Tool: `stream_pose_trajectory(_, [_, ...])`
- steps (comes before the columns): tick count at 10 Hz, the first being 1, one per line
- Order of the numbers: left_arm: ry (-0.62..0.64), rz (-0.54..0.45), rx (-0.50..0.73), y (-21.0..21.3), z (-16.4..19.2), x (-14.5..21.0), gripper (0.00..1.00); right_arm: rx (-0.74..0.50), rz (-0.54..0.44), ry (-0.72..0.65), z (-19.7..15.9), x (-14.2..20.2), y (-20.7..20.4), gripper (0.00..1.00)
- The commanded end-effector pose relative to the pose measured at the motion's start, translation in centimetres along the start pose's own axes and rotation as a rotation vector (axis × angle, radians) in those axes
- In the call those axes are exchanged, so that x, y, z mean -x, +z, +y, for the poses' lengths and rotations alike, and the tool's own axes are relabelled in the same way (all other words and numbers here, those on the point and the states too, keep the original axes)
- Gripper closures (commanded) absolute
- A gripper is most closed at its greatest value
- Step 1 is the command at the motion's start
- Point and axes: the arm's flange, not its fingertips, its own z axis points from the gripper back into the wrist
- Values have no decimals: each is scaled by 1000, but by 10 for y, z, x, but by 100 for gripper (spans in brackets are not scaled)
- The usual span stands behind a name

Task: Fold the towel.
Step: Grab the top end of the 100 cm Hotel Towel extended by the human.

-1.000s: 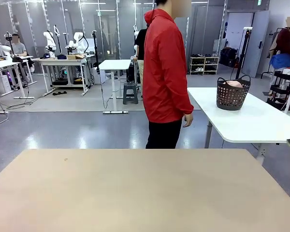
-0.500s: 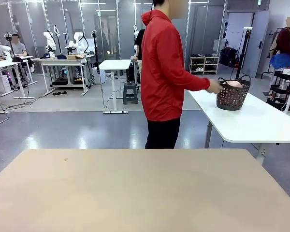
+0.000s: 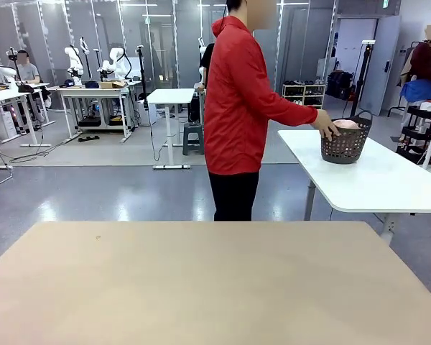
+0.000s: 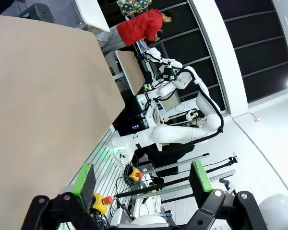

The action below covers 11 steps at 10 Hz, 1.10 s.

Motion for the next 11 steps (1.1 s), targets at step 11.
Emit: stream_pose_trajectory(11, [-11,3,6,-3,-3,5,0,-13,-5,7,2,-2,0,0])
